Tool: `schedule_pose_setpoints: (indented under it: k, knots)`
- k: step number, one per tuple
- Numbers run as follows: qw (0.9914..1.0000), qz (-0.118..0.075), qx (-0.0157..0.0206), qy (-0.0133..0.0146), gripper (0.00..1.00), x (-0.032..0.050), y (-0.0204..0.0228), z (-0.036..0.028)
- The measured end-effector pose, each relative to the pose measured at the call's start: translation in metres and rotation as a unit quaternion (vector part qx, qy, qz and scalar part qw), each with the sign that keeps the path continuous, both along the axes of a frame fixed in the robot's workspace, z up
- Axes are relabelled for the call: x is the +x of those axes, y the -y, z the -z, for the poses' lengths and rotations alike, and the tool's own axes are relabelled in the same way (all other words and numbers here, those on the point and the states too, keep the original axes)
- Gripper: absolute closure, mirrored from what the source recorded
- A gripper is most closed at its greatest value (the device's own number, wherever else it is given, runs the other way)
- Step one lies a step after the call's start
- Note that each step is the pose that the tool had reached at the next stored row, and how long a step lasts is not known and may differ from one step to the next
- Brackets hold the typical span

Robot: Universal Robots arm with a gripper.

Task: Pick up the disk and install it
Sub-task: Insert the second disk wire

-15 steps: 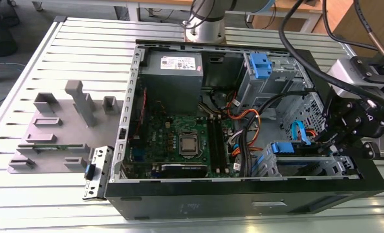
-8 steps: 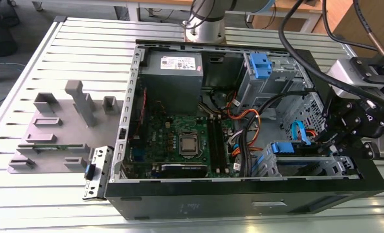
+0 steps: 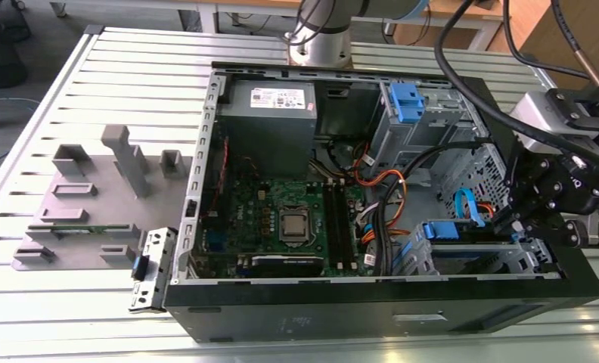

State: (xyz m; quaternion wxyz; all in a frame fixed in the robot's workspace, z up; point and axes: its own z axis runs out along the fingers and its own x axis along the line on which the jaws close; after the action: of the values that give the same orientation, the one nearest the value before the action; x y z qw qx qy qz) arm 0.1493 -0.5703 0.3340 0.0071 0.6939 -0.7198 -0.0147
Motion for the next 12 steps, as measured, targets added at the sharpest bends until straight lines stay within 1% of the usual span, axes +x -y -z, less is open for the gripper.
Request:
schedule_pose_setpoints:
  k: [8, 9, 12]
  knots:
    - [1.00000, 0.000, 0.0003, -0.0001, 0.82, 0.0000, 0.0000, 0.0006]
    - [1.00000, 0.000, 0.0002, 0.0000, 0.76, 0.0000, 0.0000, 0.0005]
    - [1.00000, 0.000, 0.0000, 0.0000, 0.76, 0.0000, 0.0000, 0.0004]
